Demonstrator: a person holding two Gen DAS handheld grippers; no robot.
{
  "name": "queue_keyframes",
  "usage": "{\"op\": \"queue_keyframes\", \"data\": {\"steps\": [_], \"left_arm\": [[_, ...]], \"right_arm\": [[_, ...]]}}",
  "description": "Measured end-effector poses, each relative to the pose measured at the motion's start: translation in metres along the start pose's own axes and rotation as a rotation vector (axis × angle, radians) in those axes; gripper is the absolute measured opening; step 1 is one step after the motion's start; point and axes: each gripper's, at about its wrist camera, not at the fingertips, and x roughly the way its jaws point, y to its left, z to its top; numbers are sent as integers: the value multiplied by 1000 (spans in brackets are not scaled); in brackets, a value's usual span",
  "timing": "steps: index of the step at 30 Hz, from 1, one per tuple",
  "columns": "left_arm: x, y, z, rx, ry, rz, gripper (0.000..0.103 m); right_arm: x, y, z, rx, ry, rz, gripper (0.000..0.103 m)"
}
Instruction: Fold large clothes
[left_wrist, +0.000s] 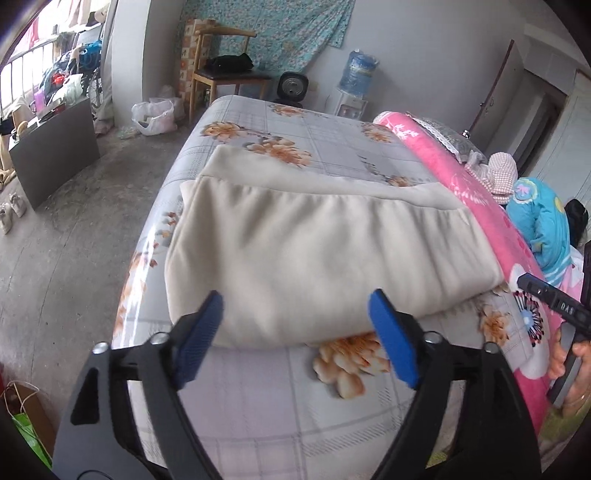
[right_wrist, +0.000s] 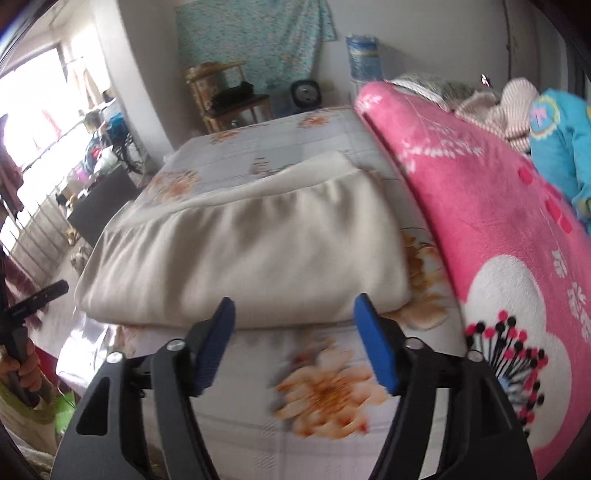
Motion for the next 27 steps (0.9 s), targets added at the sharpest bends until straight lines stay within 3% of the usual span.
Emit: {"op": "queue_keyframes", "data": {"steps": [3, 6, 10, 13, 19, 22, 27], "left_arm": [[-16, -20, -11, 14, -11, -1, 92], [-27, -36, -16, 34, -21, 39, 93], [-38, -48, -13, 20, -54, 87, 94], [-47, -56, -9, 17, -95, 164, 95], [-53, -71, -4, 23, -160, 273, 95], [-48, -78, -3, 40, -134, 320, 95], [-38, -85, -4, 40, -106, 334, 95]], "right_arm": [[-8, 36, -13, -57, 4, -9, 79], [-19, 58, -20, -83, -5, -11, 83], [-40, 74, -19, -101, -92, -77, 91], [-52, 81, -14, -106, -149, -132, 96], [-57, 90, -6, -111, -179, -190, 97], [-52, 93, -6, -119, -158, -198, 97], [-46, 93, -6, -122, -142, -234, 97]]}}
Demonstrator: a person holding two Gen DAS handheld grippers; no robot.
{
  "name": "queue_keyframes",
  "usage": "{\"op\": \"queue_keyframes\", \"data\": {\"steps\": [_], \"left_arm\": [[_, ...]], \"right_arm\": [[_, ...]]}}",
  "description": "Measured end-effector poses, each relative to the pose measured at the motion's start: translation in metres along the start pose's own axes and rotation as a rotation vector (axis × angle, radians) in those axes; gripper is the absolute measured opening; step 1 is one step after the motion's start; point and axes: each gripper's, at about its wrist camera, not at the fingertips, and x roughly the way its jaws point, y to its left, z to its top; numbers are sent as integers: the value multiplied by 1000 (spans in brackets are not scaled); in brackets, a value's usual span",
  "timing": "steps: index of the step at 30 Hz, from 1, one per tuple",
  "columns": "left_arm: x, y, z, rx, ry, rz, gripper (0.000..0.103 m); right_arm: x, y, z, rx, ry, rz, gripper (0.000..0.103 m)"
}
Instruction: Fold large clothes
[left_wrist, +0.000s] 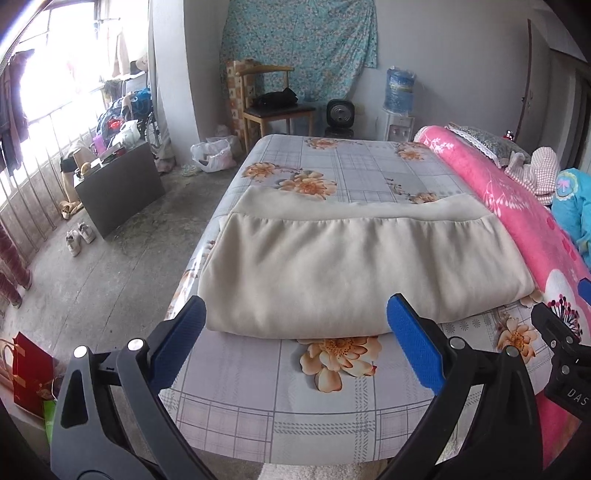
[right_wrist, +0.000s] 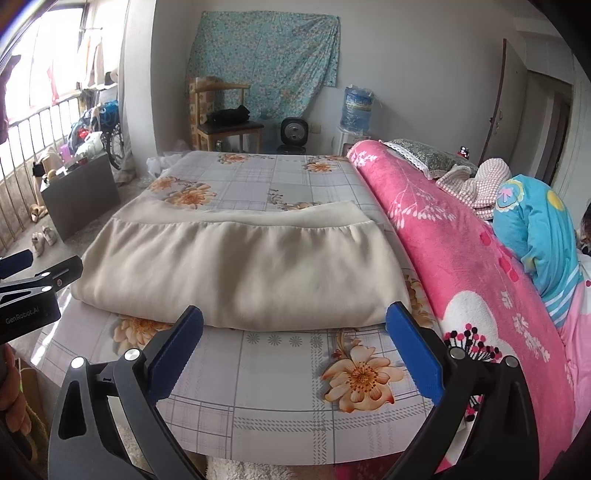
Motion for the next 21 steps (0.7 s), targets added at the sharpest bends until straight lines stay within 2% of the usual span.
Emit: {"op": "queue_keyframes", "data": {"steps": [5, 9, 13, 16, 21], "left_arm": [[6, -8, -2, -28, 34, -7, 95], [12, -14, -5, -26, 57, 51, 95], [21, -18, -10, -44, 125, 43, 95], [27, -21, -13, -48, 169, 36, 95], [29, -27, -15, -53, 197, 28, 95]], "right_arm": [[4, -9, -3, 55, 34, 34, 97], [14, -14, -8, 76, 89, 36, 97], [22, -13, -13, 61, 132, 29, 97], [22, -13, -13, 57, 132, 36, 97], [26, -15, -13, 53, 146, 50, 97]]}}
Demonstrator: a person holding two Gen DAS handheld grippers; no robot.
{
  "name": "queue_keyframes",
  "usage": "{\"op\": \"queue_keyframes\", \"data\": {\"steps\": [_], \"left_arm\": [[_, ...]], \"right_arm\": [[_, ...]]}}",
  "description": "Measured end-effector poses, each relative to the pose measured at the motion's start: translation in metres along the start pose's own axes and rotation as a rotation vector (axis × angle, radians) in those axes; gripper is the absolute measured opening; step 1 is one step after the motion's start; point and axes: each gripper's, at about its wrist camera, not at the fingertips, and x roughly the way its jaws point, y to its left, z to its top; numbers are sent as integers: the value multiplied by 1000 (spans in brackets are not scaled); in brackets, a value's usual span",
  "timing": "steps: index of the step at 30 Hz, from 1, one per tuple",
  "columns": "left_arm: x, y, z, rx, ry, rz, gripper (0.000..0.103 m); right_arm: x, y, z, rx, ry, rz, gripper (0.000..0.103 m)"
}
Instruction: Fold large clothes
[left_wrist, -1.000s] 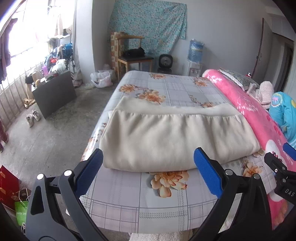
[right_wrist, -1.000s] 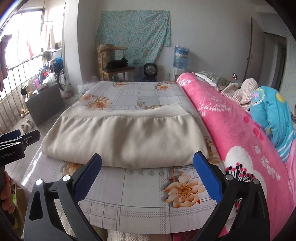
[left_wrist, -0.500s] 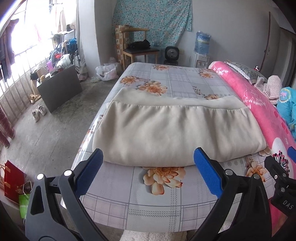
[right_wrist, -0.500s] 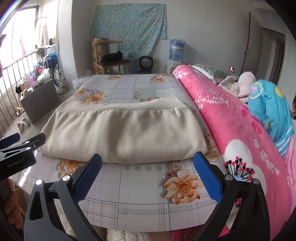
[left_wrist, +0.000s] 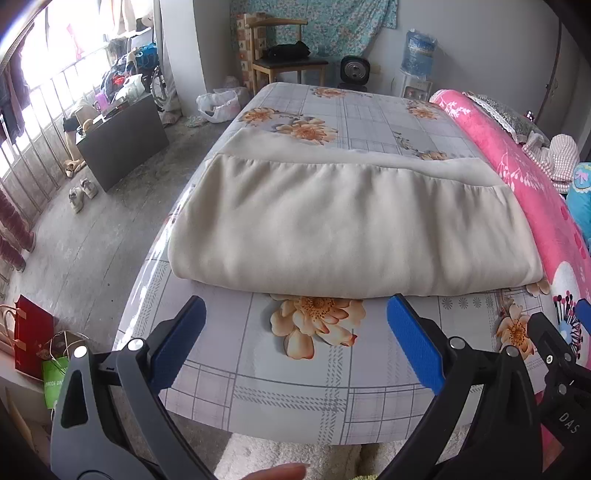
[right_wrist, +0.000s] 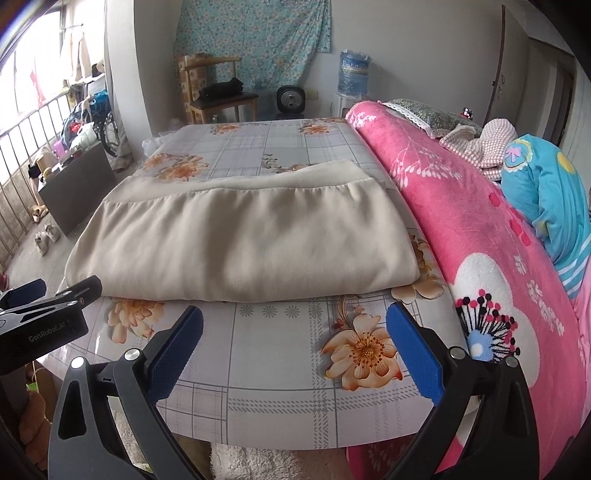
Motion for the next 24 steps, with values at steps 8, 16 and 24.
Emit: {"op": "queue_keyframes", "data": {"steps": [8, 16, 24], "left_arm": [[4, -4, 0, 10, 14, 5, 95], [10, -3, 1, 11, 33, -1, 95], [12, -3, 0, 12, 33, 2, 95]], "right_arm": [[12, 2, 1, -10, 47, 9, 97], [17, 6, 3, -13, 67, 13, 97], [18, 9, 3, -16, 71, 8, 97]]}}
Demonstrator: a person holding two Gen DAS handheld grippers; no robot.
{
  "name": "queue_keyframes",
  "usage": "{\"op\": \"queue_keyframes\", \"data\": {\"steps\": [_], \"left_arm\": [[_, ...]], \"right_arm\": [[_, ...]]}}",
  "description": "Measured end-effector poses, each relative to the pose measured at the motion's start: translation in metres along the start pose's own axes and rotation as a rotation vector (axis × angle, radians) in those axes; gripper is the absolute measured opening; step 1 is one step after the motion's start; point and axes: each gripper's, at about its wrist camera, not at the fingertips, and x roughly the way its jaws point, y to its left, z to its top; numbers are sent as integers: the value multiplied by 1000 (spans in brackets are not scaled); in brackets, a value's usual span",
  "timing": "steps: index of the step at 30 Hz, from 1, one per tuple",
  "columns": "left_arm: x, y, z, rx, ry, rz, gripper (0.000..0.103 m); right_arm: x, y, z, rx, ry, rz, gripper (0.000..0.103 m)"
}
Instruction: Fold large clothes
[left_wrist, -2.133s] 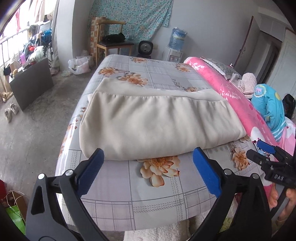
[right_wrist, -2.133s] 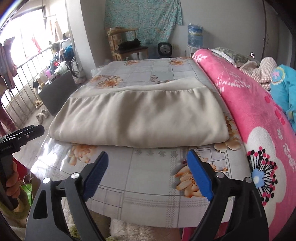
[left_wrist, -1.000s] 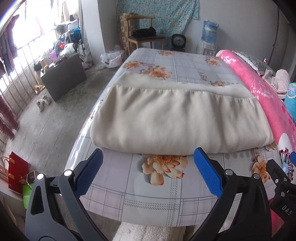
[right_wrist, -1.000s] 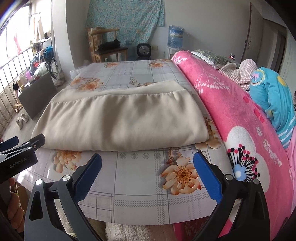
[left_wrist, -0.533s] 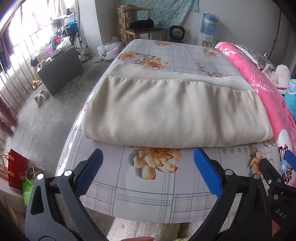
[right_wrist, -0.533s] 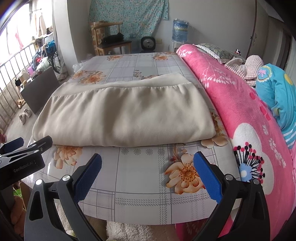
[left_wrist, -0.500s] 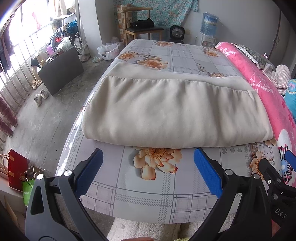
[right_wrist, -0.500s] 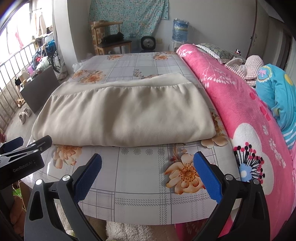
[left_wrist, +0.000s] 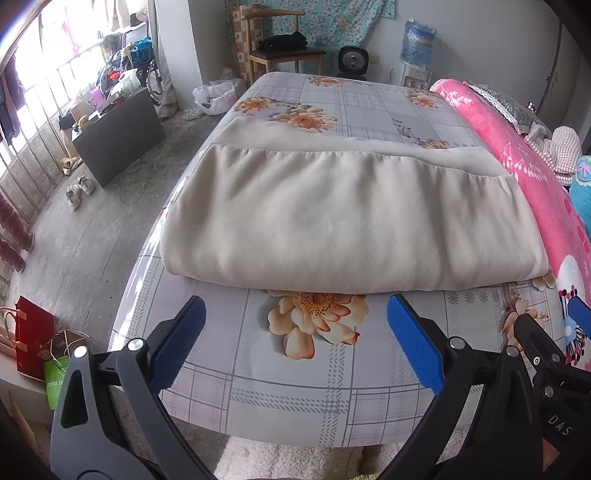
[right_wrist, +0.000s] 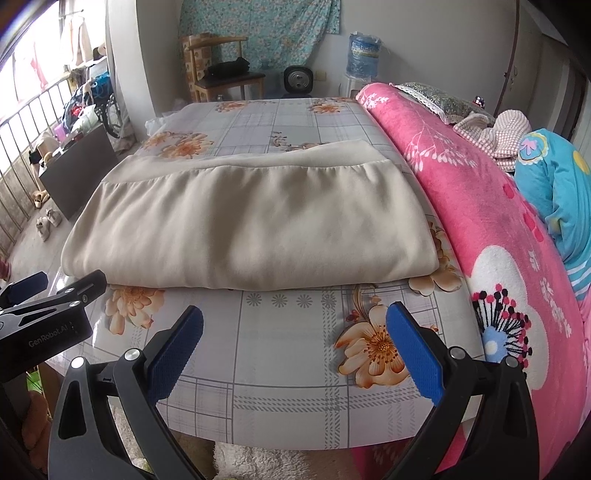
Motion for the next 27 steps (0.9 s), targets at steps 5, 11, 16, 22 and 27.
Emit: {"op": "queue_keyframes", "data": {"steps": [5, 11, 16, 22, 27], "left_arm": [[0, 2, 0, -3, -3, 0, 95], [0, 2, -1, 2, 0, -3, 95], [-2, 1, -2, 4, -7, -2, 95], [-2, 1, -2, 3, -9, -1, 95], [-3, 2, -2, 3, -7, 1, 95]], "right_arm": [[-1, -3, 1, 10, -2, -6, 97], [-2, -4, -1, 14, 2, -8, 97], [-2, -4, -1, 10, 0, -6, 97], [-3, -3, -2, 10, 0, -7, 97], [-3, -3, -2, 9, -1, -8, 97]]}}
